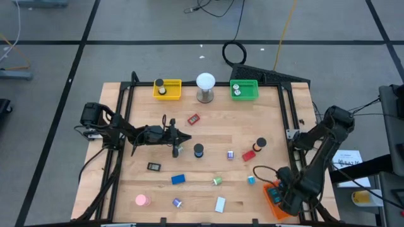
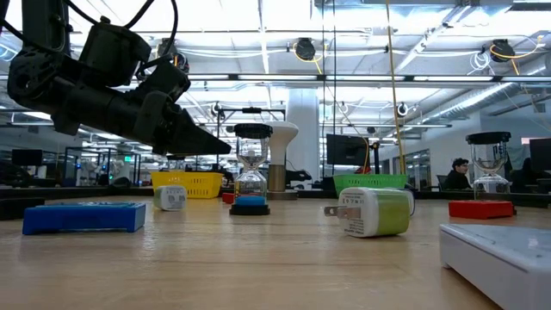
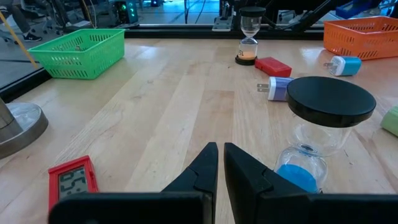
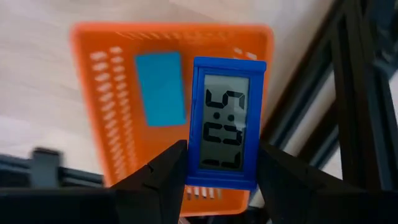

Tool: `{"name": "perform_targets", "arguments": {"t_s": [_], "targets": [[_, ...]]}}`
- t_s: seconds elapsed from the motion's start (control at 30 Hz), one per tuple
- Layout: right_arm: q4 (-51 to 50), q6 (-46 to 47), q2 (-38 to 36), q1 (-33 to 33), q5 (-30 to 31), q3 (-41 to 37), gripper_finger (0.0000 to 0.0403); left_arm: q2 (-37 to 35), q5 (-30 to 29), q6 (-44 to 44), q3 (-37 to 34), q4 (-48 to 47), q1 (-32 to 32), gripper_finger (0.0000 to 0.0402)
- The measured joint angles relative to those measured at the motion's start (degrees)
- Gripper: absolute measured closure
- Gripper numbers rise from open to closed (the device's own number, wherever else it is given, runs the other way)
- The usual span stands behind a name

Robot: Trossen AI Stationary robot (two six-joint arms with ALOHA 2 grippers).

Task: Pick & Place Office items
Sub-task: Put the top blue digital timer into the orange bin, then put the black digital timer into the orange bin

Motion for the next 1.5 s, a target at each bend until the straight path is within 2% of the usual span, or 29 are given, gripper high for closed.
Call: {"name": "perform_targets", "arguments": {"t_s": [0.97,1.5], "targets": [[2.28,-4.06,10.15,-0.48,-4.19,-0.02,0.0232,0.00,0.00,0.00,0.00,0.00,0.00,0.0371],[1.80,-7.48,10.37,-2.06,-4.13,-0.02,0.0204,0.00,0.00,0.00,0.00,0.00,0.02,0.0371]]}}
